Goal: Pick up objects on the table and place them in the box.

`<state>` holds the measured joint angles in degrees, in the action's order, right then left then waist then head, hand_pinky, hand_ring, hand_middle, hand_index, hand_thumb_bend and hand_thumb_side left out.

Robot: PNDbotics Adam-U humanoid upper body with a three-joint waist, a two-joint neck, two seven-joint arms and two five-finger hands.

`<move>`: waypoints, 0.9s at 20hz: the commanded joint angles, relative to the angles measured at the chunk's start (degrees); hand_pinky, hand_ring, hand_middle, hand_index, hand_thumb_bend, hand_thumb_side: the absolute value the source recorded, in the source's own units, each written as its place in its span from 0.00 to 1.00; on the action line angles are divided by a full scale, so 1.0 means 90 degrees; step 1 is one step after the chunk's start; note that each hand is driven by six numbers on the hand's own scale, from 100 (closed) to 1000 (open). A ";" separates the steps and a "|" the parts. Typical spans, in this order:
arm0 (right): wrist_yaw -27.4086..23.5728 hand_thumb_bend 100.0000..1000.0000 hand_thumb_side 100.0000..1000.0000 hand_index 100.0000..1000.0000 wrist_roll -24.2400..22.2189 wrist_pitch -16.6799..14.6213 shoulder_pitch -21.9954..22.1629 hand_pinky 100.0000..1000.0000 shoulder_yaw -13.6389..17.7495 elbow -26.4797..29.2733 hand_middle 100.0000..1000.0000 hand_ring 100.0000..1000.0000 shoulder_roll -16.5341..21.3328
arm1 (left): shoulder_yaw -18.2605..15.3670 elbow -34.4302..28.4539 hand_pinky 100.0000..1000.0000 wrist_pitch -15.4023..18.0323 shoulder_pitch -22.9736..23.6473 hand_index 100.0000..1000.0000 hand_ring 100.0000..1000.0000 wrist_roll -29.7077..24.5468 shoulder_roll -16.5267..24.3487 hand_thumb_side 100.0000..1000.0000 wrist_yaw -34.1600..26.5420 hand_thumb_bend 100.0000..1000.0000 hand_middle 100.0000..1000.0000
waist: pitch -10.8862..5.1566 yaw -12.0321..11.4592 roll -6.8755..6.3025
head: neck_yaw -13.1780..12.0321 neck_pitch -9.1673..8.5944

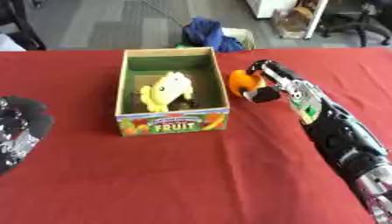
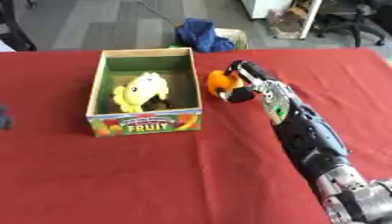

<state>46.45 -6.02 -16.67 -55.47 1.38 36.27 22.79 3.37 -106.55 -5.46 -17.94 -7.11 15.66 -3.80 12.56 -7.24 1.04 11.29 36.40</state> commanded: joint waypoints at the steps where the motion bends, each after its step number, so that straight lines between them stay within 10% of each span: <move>1: 0.0087 0.00 0.00 0.33 0.0278 0.0063 -0.0092 0.78 0.0018 0.0126 0.65 1.00 0.0069 | -0.0005 -0.0125 0.57 0.0014 -0.0079 0.57 0.54 -0.0014 0.0094 0.31 0.0001 0.52 0.53 | -0.0102 -0.0003 -0.0009 | 0.0025 -0.0044; 18: -0.1665 0.00 0.00 0.27 0.0501 0.0152 -0.0455 0.77 -0.0224 0.1726 0.58 1.00 0.0191 | -0.0017 -0.0115 0.57 0.0009 -0.0062 0.57 0.54 0.0009 0.0113 0.31 -0.0013 0.53 0.53 | -0.0212 0.0010 0.0084 | -0.0002 -0.0042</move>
<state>32.80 -1.04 -15.28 -57.96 -0.43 49.41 23.38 3.37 -106.55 -5.45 -17.98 -7.11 15.66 -3.81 11.86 -7.16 1.90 11.23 36.40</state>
